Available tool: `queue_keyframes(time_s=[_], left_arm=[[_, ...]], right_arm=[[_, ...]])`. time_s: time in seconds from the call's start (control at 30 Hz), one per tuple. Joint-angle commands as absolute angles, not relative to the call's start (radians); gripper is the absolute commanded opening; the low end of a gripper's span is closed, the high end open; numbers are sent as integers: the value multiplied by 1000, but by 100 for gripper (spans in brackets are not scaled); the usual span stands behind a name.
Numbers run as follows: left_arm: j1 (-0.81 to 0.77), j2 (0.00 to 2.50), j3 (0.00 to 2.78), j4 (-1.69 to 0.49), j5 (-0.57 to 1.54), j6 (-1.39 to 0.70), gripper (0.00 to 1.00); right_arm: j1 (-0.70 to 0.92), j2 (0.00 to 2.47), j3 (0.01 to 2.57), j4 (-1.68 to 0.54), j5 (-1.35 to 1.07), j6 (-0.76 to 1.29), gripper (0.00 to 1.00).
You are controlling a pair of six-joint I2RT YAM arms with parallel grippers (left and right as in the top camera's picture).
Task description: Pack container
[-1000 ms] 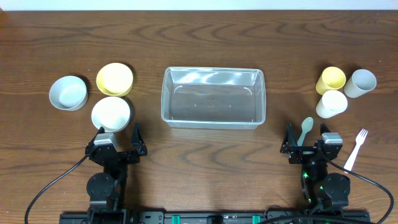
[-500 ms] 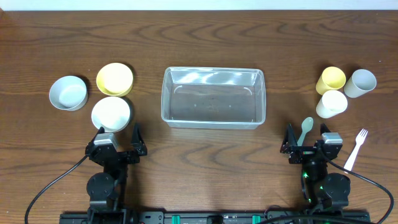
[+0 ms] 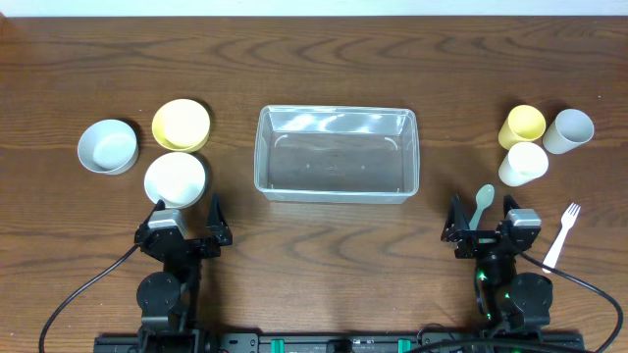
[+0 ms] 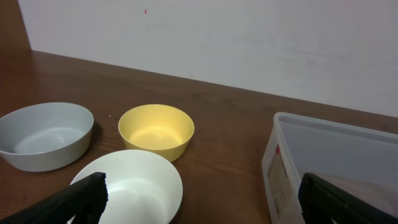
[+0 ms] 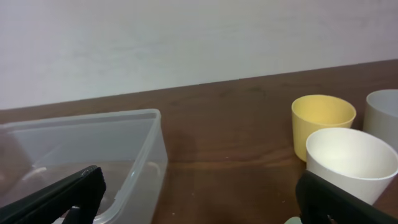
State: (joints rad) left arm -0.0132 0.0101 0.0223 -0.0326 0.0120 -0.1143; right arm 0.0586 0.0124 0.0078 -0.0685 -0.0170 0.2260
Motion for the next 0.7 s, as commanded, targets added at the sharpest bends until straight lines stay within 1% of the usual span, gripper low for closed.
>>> queue_keyframes(time_s=[0.0, 0.17, 0.27, 0.37, 0.5, 0.57, 0.67], left_arm=[[-8, 6, 5, -73, -7, -102, 98], [-8, 16, 63, -132, -7, -106, 98], [-8, 52, 165, -242, -7, -117, 98], [-7, 126, 296, -350, -7, -159, 98], [-8, 260, 468, -471, -7, -183, 98], [-7, 335, 549, -530, -7, -200, 98], [-7, 447, 661, -625, 22, -216, 98]], right_arm=[[54, 21, 6, -71, -35, 265, 99], [53, 56, 37, -92, -42, 265, 99], [53, 108, 102, -132, -61, 264, 99], [53, 205, 210, -180, -60, 216, 99], [52, 398, 418, -278, -51, 146, 99], [51, 511, 540, -371, -22, 144, 99], [38, 704, 753, -567, 3, 144, 99]])
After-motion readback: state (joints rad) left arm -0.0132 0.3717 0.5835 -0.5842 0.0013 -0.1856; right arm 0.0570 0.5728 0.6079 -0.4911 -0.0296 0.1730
